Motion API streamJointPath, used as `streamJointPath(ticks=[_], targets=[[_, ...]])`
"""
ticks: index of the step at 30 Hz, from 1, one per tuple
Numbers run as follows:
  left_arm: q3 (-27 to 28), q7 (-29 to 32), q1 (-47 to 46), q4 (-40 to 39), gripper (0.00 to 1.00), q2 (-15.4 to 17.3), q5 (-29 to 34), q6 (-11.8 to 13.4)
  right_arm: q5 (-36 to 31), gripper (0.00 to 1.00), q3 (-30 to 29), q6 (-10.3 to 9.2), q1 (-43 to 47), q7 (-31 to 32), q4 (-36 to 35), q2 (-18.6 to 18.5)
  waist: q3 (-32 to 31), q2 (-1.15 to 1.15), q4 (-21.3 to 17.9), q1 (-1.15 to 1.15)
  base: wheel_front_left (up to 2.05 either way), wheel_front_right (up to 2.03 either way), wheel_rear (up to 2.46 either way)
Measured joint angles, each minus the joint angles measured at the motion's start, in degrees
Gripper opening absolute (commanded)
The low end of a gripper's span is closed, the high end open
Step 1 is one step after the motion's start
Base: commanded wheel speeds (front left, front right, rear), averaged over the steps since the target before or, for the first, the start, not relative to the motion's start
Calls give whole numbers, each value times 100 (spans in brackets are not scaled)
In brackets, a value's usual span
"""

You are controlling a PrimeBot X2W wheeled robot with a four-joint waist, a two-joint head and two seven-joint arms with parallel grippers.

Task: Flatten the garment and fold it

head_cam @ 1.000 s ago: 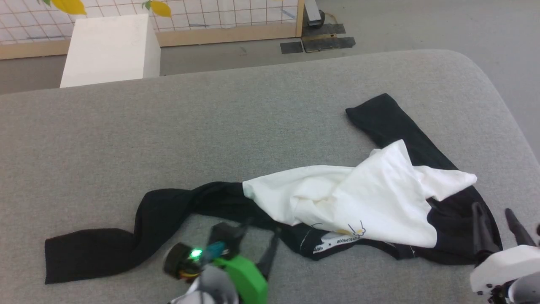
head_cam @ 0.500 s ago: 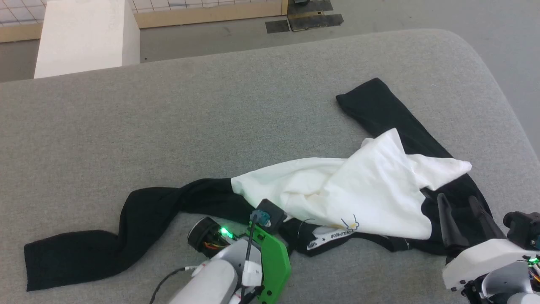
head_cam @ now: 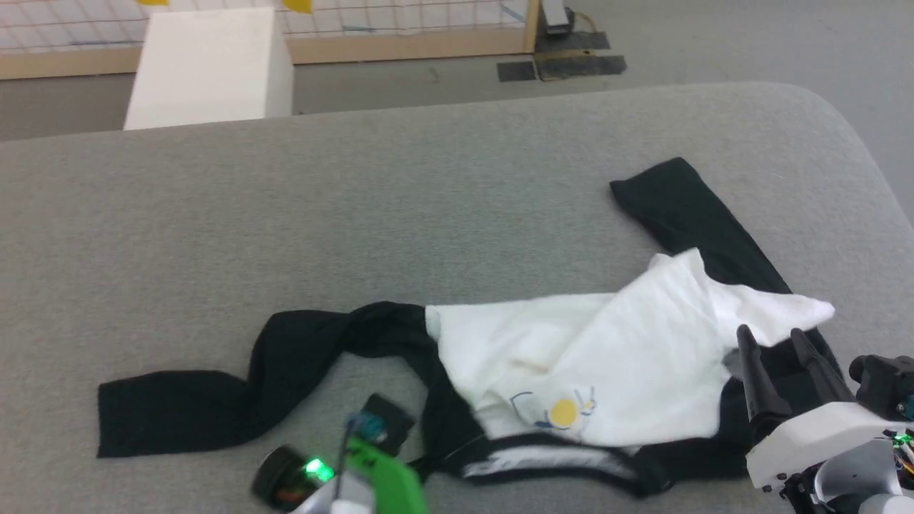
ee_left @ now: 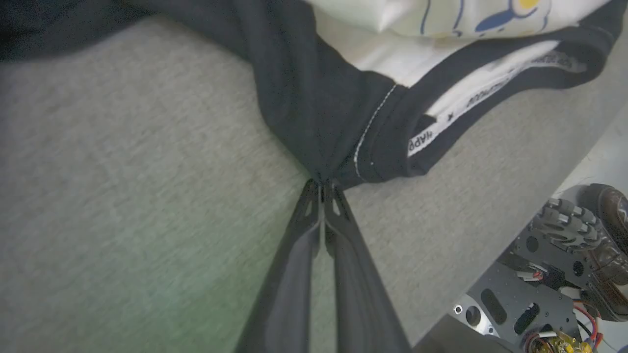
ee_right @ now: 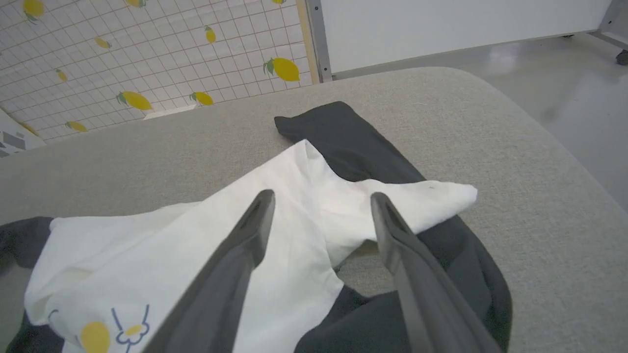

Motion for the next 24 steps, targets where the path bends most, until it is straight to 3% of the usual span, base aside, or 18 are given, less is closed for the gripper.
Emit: streamJointPath(ticks=[6, 7, 8, 9, 12, 14, 24], targets=[[501, 482, 1165, -1154, 0, 769, -188, 766, -270, 100, 196, 0, 47, 201, -241, 0, -104, 0, 376, 0, 0, 0, 0], [601, 489, 1329, -1301, 43, 801, -272, 889, -350, 100, 266, 0, 47, 252, -278, 0, -114, 0, 443, 0, 0, 0, 0], [668, 537, 1482, -1406, 79, 827, -374, 999, -452, 100, 344, 0, 46, 308, -302, 0, -122, 0, 511, 0, 0, 0, 0], [701, 584, 1583, -1479, 100, 848, -423, 1063, -552, 100, 419, 0, 43, 352, -315, -1, -128, 0, 561, 0, 0, 0, 0], [943, 302, 1804, -1713, 100, 833, -463, 1296, -758, 100, 519, 1, -62, 488, -303, 10, -144, 0, 724, 0, 0, 0, 0], [1135, -200, 1776, -1813, 100, 733, -419, 1368, -857, 100, 326, 0, -227, 791, -156, 13, -148, 0, 830, 0, 0, 0, 0], [1582, -3082, 883, -1054, 100, -21, 215, 1380, -992, 100, -399, 0, -1550, 2443, 1312, 2, 59, 0, 1161, 0, 0, 0, 0]])
